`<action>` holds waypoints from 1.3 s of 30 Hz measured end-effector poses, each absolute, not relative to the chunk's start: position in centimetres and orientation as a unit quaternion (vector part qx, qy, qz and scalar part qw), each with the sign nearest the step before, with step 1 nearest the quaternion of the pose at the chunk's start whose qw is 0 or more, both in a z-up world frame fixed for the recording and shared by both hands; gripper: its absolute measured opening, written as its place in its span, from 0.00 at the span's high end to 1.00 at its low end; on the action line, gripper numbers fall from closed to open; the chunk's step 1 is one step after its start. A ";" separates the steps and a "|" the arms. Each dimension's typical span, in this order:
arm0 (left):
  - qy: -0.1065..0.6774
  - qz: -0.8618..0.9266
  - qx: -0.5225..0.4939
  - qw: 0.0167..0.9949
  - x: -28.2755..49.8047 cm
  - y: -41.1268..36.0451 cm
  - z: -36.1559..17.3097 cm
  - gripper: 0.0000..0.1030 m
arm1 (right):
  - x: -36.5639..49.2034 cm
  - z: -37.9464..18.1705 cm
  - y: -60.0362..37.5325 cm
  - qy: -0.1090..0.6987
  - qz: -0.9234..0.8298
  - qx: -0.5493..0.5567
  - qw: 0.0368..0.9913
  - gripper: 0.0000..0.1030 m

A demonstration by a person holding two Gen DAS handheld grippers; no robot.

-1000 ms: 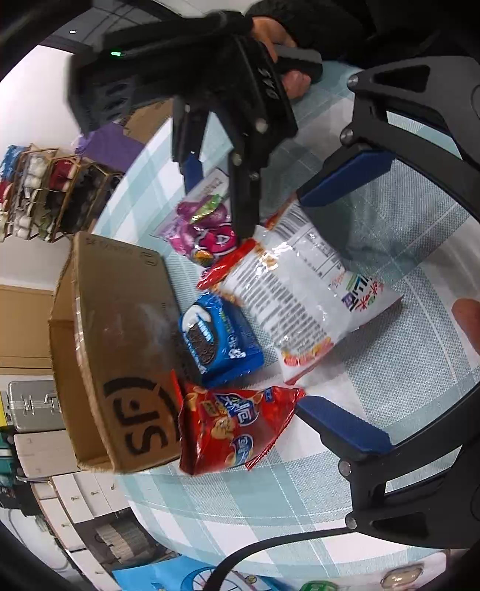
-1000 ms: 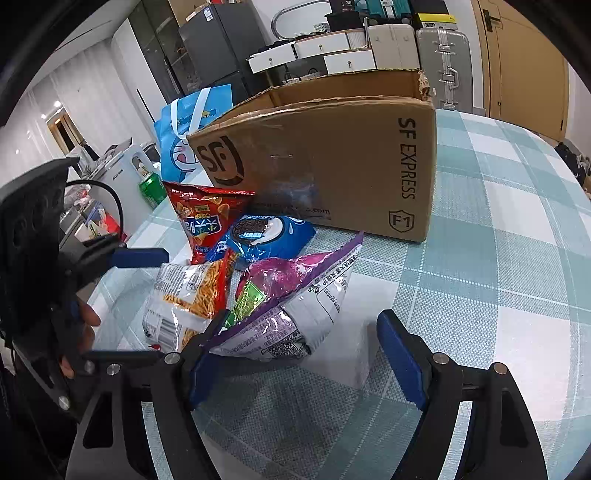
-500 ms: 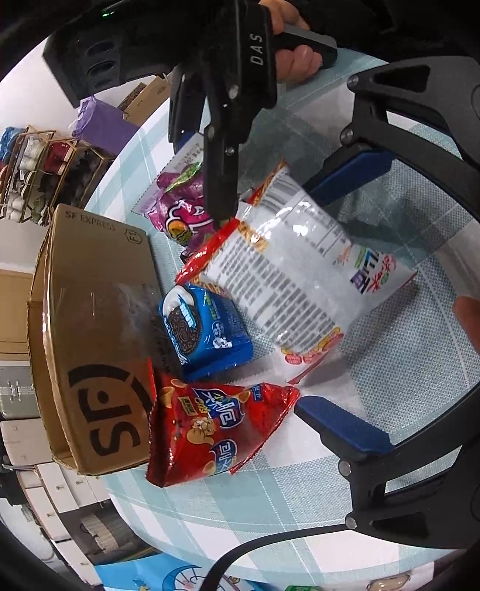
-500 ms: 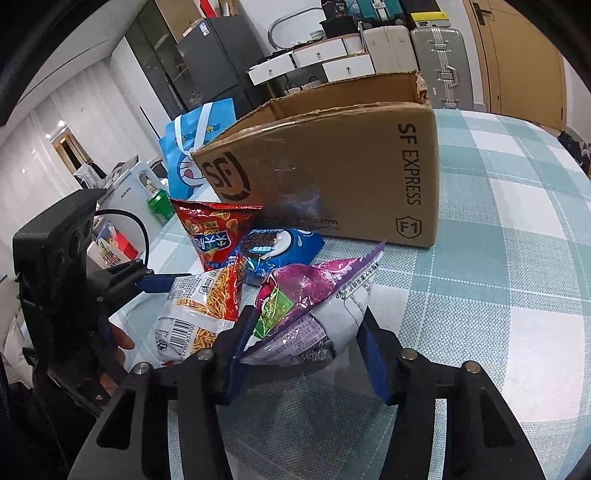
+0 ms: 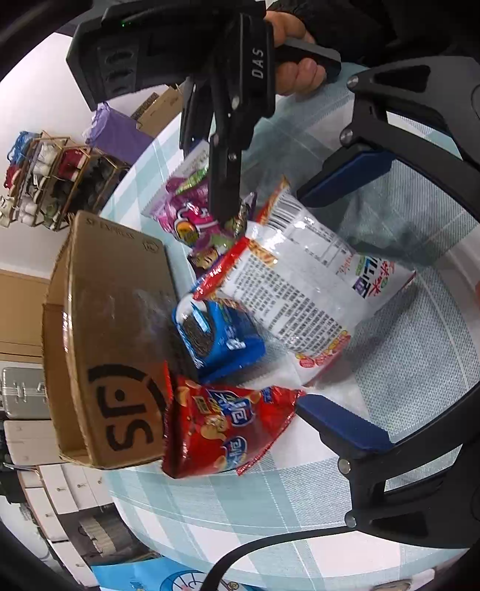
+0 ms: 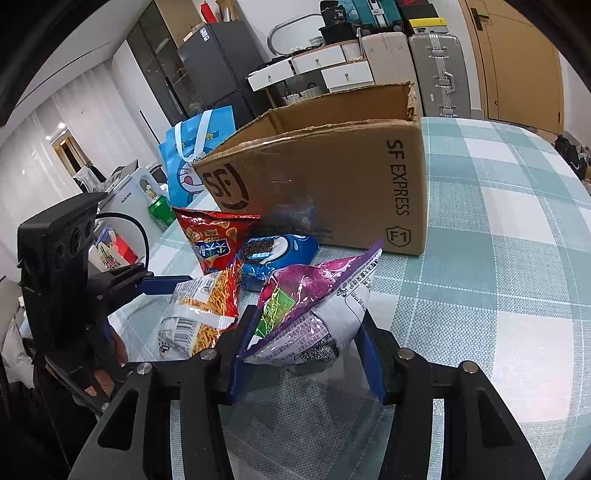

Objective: Organize snacks
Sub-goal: 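Grasp the purple chip bag with the right gripper while the left grasps the white chip bag, then lift both held bags and carry them over the cardboard box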

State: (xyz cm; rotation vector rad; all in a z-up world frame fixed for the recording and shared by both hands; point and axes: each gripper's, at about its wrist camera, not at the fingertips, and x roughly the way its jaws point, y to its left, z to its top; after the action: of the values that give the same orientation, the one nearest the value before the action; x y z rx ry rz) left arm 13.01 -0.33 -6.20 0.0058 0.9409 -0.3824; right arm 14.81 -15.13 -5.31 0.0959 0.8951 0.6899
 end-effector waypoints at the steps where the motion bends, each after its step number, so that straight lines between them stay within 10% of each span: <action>1: 0.447 -0.186 0.003 0.875 12.9 -0.4 -6.1 0.04 | 14.8 -5.3 -15.1 0.424 0.327 0.045 0.843 0.50; 16: 0.437 -0.207 0.050 0.874 11.4 -2.3 -5.9 0.28 | 14.5 -4.6 -14.9 0.413 0.329 0.035 0.849 0.50; 39: 0.425 -0.208 0.026 0.881 11.1 -0.7 -4.9 0.31 | 14.7 -3.3 -16.6 0.395 0.317 0.036 0.862 0.53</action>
State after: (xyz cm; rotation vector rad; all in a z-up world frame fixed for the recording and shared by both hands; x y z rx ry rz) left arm 11.10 -0.67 -4.86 0.0541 0.8848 -0.4329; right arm 14.65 -16.63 -3.31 0.0755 0.8287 0.6642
